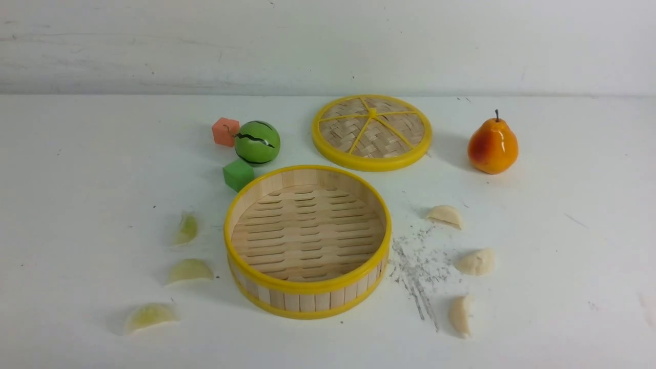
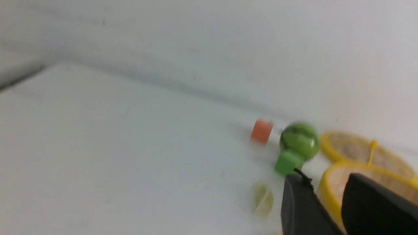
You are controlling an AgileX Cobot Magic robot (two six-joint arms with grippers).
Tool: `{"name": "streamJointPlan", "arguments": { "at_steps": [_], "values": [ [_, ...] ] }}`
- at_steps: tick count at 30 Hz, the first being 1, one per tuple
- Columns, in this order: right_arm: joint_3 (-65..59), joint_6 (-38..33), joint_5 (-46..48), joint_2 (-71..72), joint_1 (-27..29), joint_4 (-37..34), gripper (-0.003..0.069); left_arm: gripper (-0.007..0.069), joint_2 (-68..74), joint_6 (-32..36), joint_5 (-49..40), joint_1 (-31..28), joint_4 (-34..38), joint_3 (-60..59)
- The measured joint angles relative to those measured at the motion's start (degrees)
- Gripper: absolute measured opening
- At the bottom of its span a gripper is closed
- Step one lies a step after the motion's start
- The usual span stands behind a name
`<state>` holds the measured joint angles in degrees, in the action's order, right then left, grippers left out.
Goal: Put the dumplings into the steamer on the white table.
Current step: 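Reach for and grasp a dumpling on the table with the left gripper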
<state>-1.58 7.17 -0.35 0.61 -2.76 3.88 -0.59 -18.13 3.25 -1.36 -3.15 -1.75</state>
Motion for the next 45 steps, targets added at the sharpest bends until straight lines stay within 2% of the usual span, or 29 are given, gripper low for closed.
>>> {"name": "streamJointPlan", "arguments": {
  "at_steps": [4, 6, 10, 14, 17, 18, 20, 22, 28, 34, 37, 41, 43, 44, 45],
  "values": [
    [0.0, 2.0, -11.0, 0.0, 0.0, 0.0, 0.024, 0.0195, 0.0, -0.2, 12.6, 0.0, -0.2, 0.0],
    [0.0, 5.6, -16.6, 0.0, 0.0, 0.0, 0.024, 0.0198, 0.0, -2.1, 18.4, 0.0, -0.2, 0.0],
    [0.0, 13.2, -23.2, 0.0, 0.0, 0.0, 0.024, 0.0203, 0.0, -8.6, 27.3, 0.0, -0.2, 0.0],
    [0.3, 16.4, -24.5, 0.0, 0.0, 0.0, 0.0237, 0.0203, 0.0, -21.0, 30.7, 0.0, -0.5, 0.6],
    [4.2, 17.0, -23.1, -1.0, 0.0, 0.0, 0.0178, 0.0197, 0.0, -27.2, 23.1, 0.0, -2.5, 6.3],
    [6.9, 17.1, -22.2, -2.6, 0.0, 0.0, 0.0128, 0.0179, 0.5, -28.5, 18.4, 0.0, -4.0, 10.1],
    [11.9, 17.0, -18.5, -6.2, 0.0, 0.1, 0.0031, 0.0143, 3.7, -28.7, 10.3, 0.0, -7.5, 17.1],
    [18.3, 15.8, -11.8, -12.0, 0.0, 0.9, -0.0013, 0.0094, 10.1, -28.2, 3.5, 0.0, -11.5, 25.2],
    [33.5, 12.8, 8.9, -32.2, 0.0, 6.0, -0.0013, 0.0001, 31.9, -27.7, -4.1, 0.0, -16.5, 40.5],
    [41.0, 11.2, 27.4, -49.7, 0.0, 4.7, -0.0013, -0.0013, 50.1, -31.6, -17.1, 0.2, -10.8, 46.0],
    [41.8, 6.4, 32.8, -55.7, 0.0, -0.4, -0.0013, -0.0013, 56.0, -26.5, -25.6, 2.5, -6.7, 47.6],
    [42.2, -9.3, 36.0, -62.8, -2.1, -11.8, -0.0013, -0.0013, 64.1, -10.6, -36.4, 8.1, 0.5, 50.1],
    [43.1, -14.6, 36.9, -65.0, -3.3, -16.0, -0.0011, -0.0013, 66.7, -6.4, -38.5, 9.4, 3.1, 50.9],
    [44.7, -19.5, 38.4, -67.6, -4.3, -22.0, -0.0011, -0.0013, 69.9, -2.4, -41.1, 10.3, 6.6, 51.9],
    [45.9, -22.0, 39.8, -69.2, -4.7, -24.7, -0.001, -0.0013, 71.8, -0.5, -42.7, 10.6, 8.6, 52.6]
  ]
}}
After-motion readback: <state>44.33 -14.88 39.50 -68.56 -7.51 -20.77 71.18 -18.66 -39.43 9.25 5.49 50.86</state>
